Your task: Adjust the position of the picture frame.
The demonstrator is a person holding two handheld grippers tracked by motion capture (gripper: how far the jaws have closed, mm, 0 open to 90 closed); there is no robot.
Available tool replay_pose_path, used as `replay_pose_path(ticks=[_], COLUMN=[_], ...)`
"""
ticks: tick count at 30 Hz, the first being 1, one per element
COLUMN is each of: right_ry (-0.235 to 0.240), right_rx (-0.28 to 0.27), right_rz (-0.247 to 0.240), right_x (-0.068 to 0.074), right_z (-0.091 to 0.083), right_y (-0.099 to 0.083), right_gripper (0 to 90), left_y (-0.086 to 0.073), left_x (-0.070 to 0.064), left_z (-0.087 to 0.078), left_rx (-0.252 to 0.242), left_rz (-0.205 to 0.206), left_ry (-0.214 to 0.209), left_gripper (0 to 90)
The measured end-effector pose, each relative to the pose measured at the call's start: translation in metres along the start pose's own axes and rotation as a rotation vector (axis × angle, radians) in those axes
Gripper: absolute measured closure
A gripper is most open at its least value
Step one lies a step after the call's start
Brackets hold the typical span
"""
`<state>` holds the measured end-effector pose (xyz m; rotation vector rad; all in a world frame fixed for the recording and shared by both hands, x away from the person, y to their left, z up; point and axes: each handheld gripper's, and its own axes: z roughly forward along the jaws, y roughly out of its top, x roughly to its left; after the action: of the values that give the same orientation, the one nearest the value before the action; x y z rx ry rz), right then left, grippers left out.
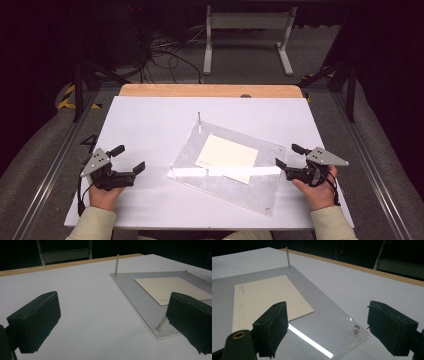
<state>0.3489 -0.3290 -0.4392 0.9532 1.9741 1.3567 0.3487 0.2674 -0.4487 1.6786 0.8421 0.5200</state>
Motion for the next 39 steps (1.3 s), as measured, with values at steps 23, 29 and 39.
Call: replay_pose_path(ticks=[23,29,39], right_ry=[-0.021,-0.022,-0.021], right_rx=[0.014,0.019,0.016], right_rz=[0.008,0.009,0.001], right_x=[-0.002,-0.002,-0.001], right_z=[-0.004,-0.004,-0.006], right_y=[-0.004,-0.005,-0.005], right_gripper=[16.6,16.6,18.3], left_y=[0.029,0.033,0.033], left_x=[-0.027,-0.036,-0.051], left_z=[0.014,0.025,0.047], left_rx=[-0.054,-0.032,0.034], left_rz=[0.026,0.034,0.022], left_ry=[-0.116,-0.11,-0.157], left_gripper=[0.2,0.8,3.1])
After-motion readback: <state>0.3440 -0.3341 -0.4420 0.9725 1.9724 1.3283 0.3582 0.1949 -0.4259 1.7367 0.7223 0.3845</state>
